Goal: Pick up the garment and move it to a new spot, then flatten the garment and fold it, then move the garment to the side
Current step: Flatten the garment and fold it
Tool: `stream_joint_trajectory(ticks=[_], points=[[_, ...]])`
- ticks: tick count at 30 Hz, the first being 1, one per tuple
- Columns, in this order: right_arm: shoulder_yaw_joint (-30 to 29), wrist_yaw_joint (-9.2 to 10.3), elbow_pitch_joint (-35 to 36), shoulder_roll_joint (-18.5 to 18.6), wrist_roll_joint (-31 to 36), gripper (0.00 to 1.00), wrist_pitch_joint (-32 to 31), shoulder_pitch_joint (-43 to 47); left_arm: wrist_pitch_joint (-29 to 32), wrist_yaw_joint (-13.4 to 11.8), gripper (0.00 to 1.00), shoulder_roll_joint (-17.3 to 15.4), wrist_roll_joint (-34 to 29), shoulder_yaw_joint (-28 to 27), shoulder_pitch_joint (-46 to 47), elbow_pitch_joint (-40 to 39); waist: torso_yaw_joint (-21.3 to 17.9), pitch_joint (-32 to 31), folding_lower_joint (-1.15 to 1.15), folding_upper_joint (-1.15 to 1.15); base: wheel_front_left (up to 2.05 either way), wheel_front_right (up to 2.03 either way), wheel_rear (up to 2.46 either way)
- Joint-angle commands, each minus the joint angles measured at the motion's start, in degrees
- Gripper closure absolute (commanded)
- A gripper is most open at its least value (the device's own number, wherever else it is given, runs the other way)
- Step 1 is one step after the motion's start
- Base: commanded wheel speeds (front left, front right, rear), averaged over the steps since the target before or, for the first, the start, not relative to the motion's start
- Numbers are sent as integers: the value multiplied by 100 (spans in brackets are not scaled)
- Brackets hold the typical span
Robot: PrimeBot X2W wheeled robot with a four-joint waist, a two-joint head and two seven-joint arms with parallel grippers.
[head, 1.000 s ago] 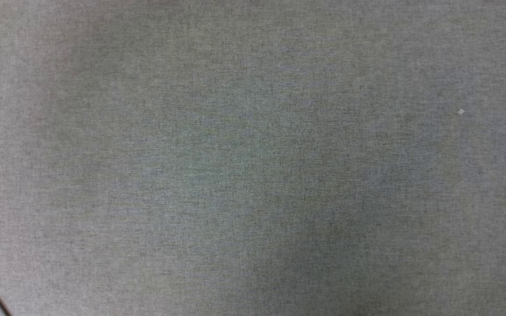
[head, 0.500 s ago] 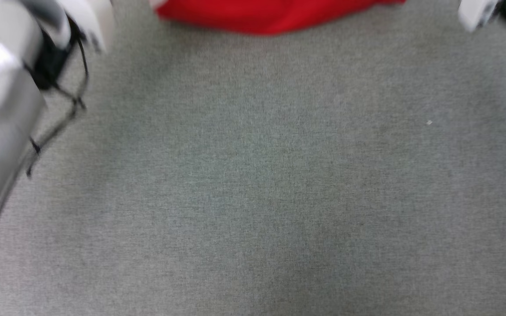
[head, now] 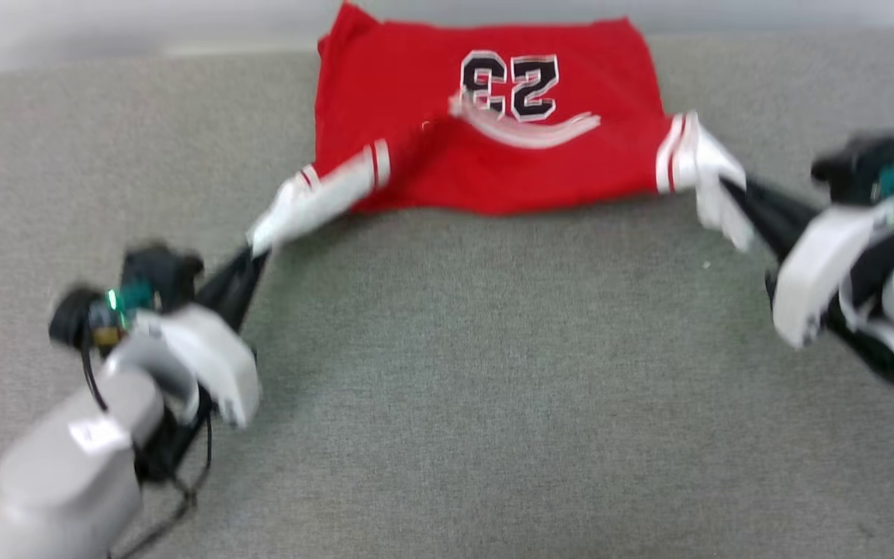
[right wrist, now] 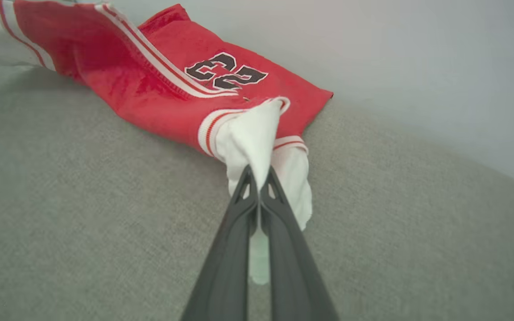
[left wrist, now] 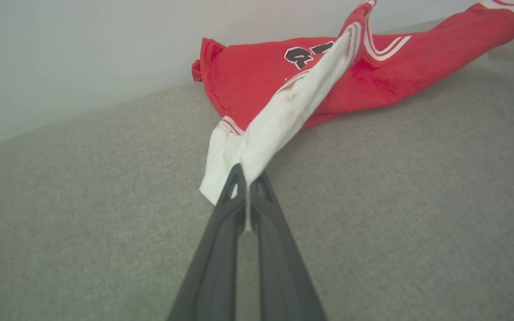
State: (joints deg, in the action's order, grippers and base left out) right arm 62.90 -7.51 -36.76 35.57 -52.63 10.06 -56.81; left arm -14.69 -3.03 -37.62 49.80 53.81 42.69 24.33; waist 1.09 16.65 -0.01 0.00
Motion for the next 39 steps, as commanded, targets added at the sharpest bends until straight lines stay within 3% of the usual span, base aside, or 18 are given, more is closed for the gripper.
stream_joint_trajectory(ticks=[1, 9, 20, 28, 29, 30, 31, 39], points=[[120, 4, 93, 133, -33, 100, 38, 331, -19, -128, 100, -80, 77, 41, -382, -157, 17, -303, 1, 0, 0, 0, 0], [360, 5, 398, 674, -140, 100, 191, 1653, -37, -649, 100, -510, 590, 10, -1962, -715, -4, -886, 1, 0, 0, 0, 0], [98, 7, 842, 1189, -356, 100, 282, 3531, -57, -1268, 100, -1028, 1047, -176, -3663, -1397, 11, -1331, 1, 0, 0, 0, 0], [-385, 9, 1194, 1350, -302, 100, -232, 4254, -49, -1567, 100, -1025, 947, -483, -4233, -1888, 2, -1227, 1, 0, 0, 0, 0], [-468, 9, 1196, 1320, -235, 85, -281, 4230, -49, -1586, 100, -999, 916, -507, -4256, -1934, -1, -1202, 1, 0, 0, 0, 0], [-574, 9, 1224, 1288, -203, 47, -355, 4201, -49, -1589, 100, -989, 860, -533, -4255, -1980, 2, -1174, 1, 0, 0, 0, 0], [-683, 9, 1285, 1269, -149, 0, -411, 4149, -49, -1612, 100, -997, 781, -532, -4229, -2018, 10, -1140, 1, 0, 0, 0, 0], [-1550, 4, 2103, 1817, 276, 0, -979, 3637, -50, -1722, 100, -934, 487, -667, -3954, -2351, 157, -818, 1, 0, 0, 0, 0]])
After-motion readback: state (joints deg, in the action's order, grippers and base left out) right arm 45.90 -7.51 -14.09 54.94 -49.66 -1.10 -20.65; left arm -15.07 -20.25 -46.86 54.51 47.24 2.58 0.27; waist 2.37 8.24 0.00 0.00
